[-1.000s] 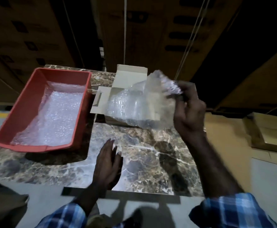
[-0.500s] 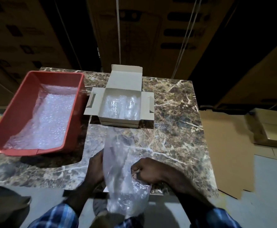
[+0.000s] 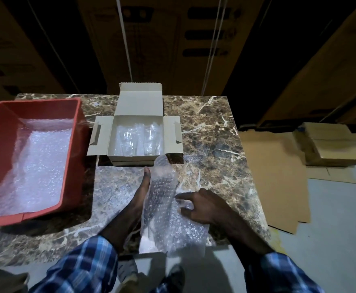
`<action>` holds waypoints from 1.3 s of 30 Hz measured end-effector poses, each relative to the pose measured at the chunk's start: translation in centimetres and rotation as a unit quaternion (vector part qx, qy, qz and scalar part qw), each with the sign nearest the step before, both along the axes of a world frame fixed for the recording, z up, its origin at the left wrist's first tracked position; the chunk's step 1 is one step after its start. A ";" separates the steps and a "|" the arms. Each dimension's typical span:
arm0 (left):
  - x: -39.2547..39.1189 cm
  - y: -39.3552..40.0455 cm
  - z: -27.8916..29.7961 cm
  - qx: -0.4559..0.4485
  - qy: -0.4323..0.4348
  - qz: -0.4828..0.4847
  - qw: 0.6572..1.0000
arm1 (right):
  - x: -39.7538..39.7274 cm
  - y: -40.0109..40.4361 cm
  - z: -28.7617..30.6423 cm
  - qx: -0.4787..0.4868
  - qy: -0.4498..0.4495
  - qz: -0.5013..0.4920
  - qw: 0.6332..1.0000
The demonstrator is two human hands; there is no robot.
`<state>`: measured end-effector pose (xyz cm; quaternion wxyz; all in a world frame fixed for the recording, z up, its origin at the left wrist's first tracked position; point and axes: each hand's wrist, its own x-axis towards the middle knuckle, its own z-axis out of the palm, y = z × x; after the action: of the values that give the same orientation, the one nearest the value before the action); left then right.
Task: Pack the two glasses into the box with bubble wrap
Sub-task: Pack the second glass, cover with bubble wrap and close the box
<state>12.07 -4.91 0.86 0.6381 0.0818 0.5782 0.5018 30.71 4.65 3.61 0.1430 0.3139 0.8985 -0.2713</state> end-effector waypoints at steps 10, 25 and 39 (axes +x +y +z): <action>-0.9 0.3 -1.0 -0.019 0.151 0.083 0.985 | 3.7 -2.4 -5.6 0.101 -0.039 -0.120 0.987; -0.7 -1.7 -2.8 0.038 0.416 -0.061 0.906 | 3.0 -2.5 -3.7 0.029 0.122 -0.482 0.867; -2.1 -3.7 -4.8 0.165 0.579 -0.414 0.682 | 0.3 -7.8 -5.1 0.152 0.244 -0.102 0.952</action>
<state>9.98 -8.61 -3.97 0.2946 0.6915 0.6473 0.1265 31.05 -3.16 -1.48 -0.1583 0.3458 0.8999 -0.2133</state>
